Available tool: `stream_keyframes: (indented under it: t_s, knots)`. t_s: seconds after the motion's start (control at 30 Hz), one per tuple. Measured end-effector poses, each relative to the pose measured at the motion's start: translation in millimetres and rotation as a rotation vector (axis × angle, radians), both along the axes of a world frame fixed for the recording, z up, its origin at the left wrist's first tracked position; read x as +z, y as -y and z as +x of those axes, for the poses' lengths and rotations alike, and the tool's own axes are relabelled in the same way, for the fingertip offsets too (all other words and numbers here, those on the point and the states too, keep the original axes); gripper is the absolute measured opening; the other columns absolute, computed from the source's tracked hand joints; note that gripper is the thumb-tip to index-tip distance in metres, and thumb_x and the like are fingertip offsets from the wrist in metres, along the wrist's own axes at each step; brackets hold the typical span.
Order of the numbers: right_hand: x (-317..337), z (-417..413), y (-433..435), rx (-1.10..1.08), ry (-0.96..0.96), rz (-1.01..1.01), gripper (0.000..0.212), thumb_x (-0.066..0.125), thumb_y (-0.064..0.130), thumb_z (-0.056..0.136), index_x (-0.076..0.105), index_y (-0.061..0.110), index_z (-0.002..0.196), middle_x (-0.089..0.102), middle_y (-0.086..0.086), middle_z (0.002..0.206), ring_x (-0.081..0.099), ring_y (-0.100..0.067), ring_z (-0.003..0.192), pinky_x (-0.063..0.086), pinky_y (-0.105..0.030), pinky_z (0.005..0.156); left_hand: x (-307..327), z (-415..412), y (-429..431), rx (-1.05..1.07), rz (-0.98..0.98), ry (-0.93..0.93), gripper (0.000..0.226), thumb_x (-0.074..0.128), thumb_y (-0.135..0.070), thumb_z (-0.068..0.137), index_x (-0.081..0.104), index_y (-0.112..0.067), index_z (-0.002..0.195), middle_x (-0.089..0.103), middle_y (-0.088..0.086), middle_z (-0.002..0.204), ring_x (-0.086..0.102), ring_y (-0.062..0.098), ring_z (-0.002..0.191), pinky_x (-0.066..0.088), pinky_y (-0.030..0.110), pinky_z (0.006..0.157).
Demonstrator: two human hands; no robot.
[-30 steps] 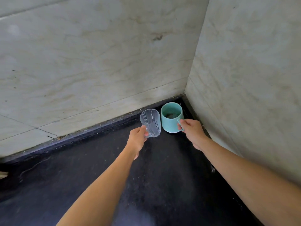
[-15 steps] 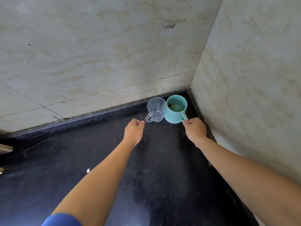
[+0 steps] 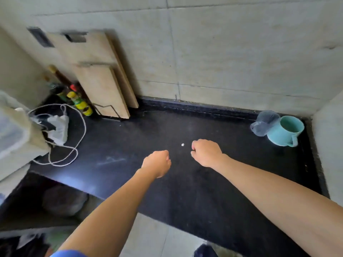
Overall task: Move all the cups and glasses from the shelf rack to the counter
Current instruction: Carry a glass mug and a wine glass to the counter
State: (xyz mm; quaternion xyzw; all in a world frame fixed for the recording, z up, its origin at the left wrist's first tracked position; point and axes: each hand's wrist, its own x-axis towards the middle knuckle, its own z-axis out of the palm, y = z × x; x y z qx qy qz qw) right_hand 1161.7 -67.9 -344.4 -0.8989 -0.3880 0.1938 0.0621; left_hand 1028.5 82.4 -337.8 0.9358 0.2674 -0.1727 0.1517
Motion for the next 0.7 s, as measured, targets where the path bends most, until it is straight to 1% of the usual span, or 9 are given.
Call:
stream_keyframes:
  t_s: [0.07,0.13,0.17,0.27,0.37,0.47,0.57,0.63,0.7]
  knots:
    - [14,-45,-34,0.125,0.039,0.012,0.026,0.043,0.027,0.098,0.059,0.011,0.109,0.061,-0.006,0.108,0.060,-0.030,0.093,0.048,-0.038,0.076,12,-59,-20,0.079,0.043,0.004,0.024,0.040,-0.028,0.093,0.057,-0.013,0.103,0.064,0.010,0.107,0.057,0.032,0.088,0.040,0.035,0.070]
    - [26,-95,-63,0.241,0.061,0.023,0.026,0.042,0.026,0.098,0.059,0.010,0.111,0.060,-0.006,0.110,0.060,-0.030,0.095,0.049,-0.040,0.080,23,-123,-35,0.158,0.086,0.012,0.024,0.041,-0.027,0.092,0.057,-0.013,0.104,0.064,0.011,0.109,0.058,0.035,0.093,0.039,0.035,0.070]
    - [32,-124,-76,0.299,0.072,0.026,0.024,0.042,0.024,0.098,0.059,0.011,0.110,0.060,-0.006,0.110,0.060,-0.029,0.094,0.049,-0.040,0.079,29,-157,-41,0.201,0.106,0.019,0.024,0.041,-0.026,0.092,0.057,-0.014,0.105,0.064,0.011,0.111,0.058,0.036,0.096,0.039,0.035,0.071]
    - [50,-215,-107,0.463,0.107,0.031,0.021,0.043,0.021,0.096,0.059,0.012,0.106,0.061,-0.007,0.108,0.060,-0.029,0.091,0.047,-0.038,0.072,51,-264,-45,0.328,0.135,0.041,0.021,0.043,-0.025,0.090,0.057,-0.015,0.101,0.064,0.012,0.113,0.059,0.036,0.100,0.040,0.036,0.073]
    - [66,-310,-135,0.638,0.149,0.076,0.019,0.045,0.021,0.093,0.059,0.012,0.103,0.063,-0.009,0.107,0.060,-0.030,0.093,0.042,-0.037,0.067,72,-376,-39,0.442,0.166,0.049,0.018,0.042,-0.024,0.089,0.057,-0.017,0.095,0.064,0.011,0.109,0.060,0.035,0.097,0.044,0.038,0.075]
    - [84,-410,-162,0.799,0.161,0.142,0.023,0.047,0.023,0.092,0.059,0.011,0.107,0.061,-0.011,0.114,0.059,-0.033,0.104,0.036,-0.036,0.068,90,-485,-30,0.574,0.195,0.014,0.014,0.041,-0.024,0.090,0.051,-0.015,0.086,0.064,0.013,0.103,0.060,0.036,0.091,0.043,0.037,0.069]
    - [98,-504,-183,0.965,0.191,0.198,0.029,0.046,0.030,0.095,0.058,0.013,0.116,0.060,-0.010,0.117,0.059,-0.033,0.108,0.040,-0.037,0.073,104,-579,-22,0.739,0.219,0.000,0.018,0.043,-0.027,0.091,0.055,-0.013,0.091,0.063,0.011,0.101,0.057,0.033,0.086,0.043,0.036,0.068]
    - [105,-561,-196,1.073,0.195,0.243,0.028,0.047,0.031,0.095,0.059,0.014,0.114,0.061,-0.009,0.116,0.060,-0.032,0.105,0.040,-0.036,0.072,109,-635,-15,0.859,0.229,0.016,0.019,0.043,-0.026,0.090,0.057,-0.014,0.095,0.063,0.009,0.101,0.057,0.032,0.087,0.041,0.035,0.068]
    - [110,-615,-210,1.186,0.196,0.268,0.029,0.047,0.030,0.094,0.059,0.014,0.114,0.062,-0.009,0.114,0.061,-0.032,0.103,0.042,-0.036,0.072,110,-688,-6,0.970,0.229,0.026,0.018,0.043,-0.026,0.089,0.058,-0.015,0.094,0.063,0.008,0.101,0.059,0.031,0.090,0.040,0.034,0.068]
